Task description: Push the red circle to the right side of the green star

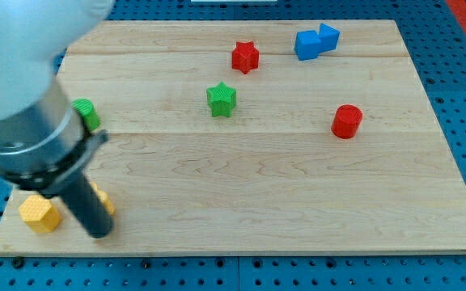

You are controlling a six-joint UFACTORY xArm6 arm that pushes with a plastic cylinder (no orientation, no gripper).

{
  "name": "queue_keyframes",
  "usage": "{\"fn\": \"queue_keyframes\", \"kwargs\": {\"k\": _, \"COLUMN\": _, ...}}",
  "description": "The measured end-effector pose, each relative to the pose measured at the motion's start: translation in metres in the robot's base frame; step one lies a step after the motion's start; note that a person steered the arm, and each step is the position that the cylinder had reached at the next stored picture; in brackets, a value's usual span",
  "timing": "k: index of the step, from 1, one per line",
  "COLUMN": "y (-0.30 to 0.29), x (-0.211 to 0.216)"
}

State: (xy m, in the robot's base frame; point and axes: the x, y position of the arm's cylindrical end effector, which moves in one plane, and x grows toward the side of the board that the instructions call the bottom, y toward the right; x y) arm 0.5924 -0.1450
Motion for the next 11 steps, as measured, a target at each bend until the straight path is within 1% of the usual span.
{"fn": "queue_keyframes", "kwargs": {"k": 1, "y": 0.018, "x": -0.015}}
{"fn": "queue_keyframes", "kwargs": {"k": 3, "y": 0.022, "x": -0.043}}
{"fn": "queue_keyframes", "kwargs": {"k": 4, "y": 0.030, "x": -0.050}}
{"fn": "queue_keyframes", "kwargs": {"k": 6, "y": 0.045, "x": -0.050}}
{"fn": "queue_keyframes", "kwargs": {"k": 7, "y": 0.067, "x": -0.058}}
{"fn": "queue_keyframes", "kwargs": {"k": 8, "y": 0.077, "x": -0.081}}
{"fn": "queue_keyframes", "kwargs": {"k": 9, "y": 0.106, "x": -0.096}}
{"fn": "queue_keyframes", "kwargs": {"k": 10, "y": 0.134, "x": -0.099}}
{"fn": "queue_keyframes", "kwargs": {"k": 11, "y": 0.138, "x": -0.099}}
